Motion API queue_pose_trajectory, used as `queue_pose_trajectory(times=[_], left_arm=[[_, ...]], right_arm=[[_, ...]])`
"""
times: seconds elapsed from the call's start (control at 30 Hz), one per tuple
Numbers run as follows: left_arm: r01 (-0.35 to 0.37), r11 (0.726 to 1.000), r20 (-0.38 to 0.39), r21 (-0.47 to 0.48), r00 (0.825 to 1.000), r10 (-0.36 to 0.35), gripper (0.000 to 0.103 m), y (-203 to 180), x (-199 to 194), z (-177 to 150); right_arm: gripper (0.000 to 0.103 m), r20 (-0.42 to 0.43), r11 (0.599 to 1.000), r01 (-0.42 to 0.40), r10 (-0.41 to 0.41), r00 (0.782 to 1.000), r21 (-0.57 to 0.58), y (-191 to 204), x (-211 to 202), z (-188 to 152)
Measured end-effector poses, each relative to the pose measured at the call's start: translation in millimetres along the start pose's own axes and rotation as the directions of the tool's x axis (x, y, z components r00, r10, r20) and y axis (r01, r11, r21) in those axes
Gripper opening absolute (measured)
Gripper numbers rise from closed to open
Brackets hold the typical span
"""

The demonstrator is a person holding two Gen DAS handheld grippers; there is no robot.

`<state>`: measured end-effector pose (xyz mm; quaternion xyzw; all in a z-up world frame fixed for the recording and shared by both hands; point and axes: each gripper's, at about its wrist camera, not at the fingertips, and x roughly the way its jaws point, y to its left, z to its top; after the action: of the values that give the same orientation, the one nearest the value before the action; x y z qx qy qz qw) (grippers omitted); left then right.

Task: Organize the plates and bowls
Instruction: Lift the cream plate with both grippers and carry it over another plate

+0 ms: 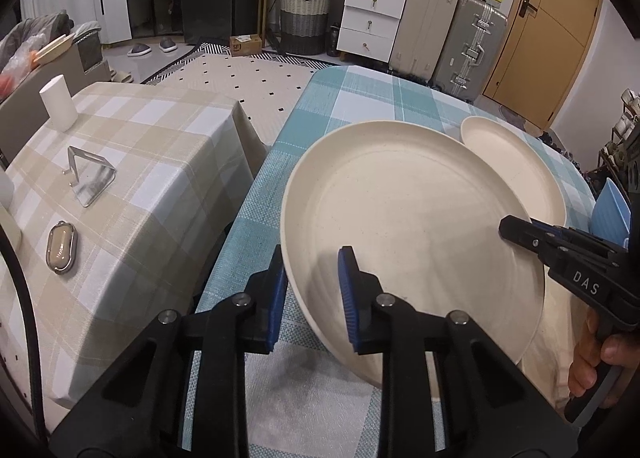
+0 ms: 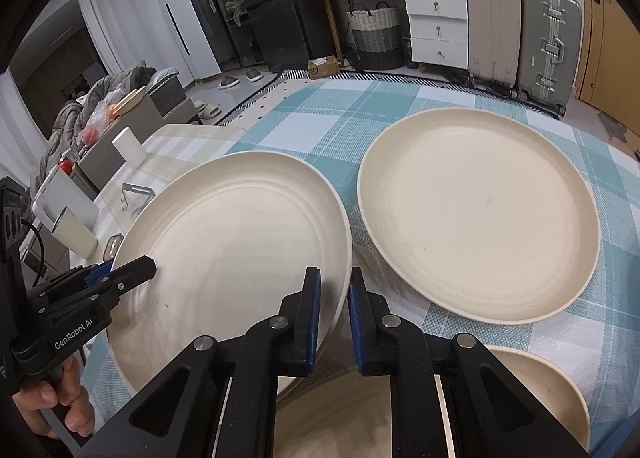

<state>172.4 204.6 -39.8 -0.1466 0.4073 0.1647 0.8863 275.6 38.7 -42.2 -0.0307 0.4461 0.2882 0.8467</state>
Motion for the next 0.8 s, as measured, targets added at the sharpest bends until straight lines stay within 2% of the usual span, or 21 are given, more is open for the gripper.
queue_pose_trajectory(times=[0.4, 0.8], left_arm=[[0.026, 0.999, 0.068, 0.026, 0.997, -0.028, 0.022, -13, -47, 4], [0.048, 0.996, 0.101, 0.074, 0.993, -0.056, 0.022, -46, -85, 2]], right_arm=[[0.014, 0.064, 1.0, 0.008, -0.008, 0.998, -0.001, 4, -43, -3], [0.014, 0.108, 1.0, 0.026, -0.027, 0.994, 0.01, -3, -87, -17]])
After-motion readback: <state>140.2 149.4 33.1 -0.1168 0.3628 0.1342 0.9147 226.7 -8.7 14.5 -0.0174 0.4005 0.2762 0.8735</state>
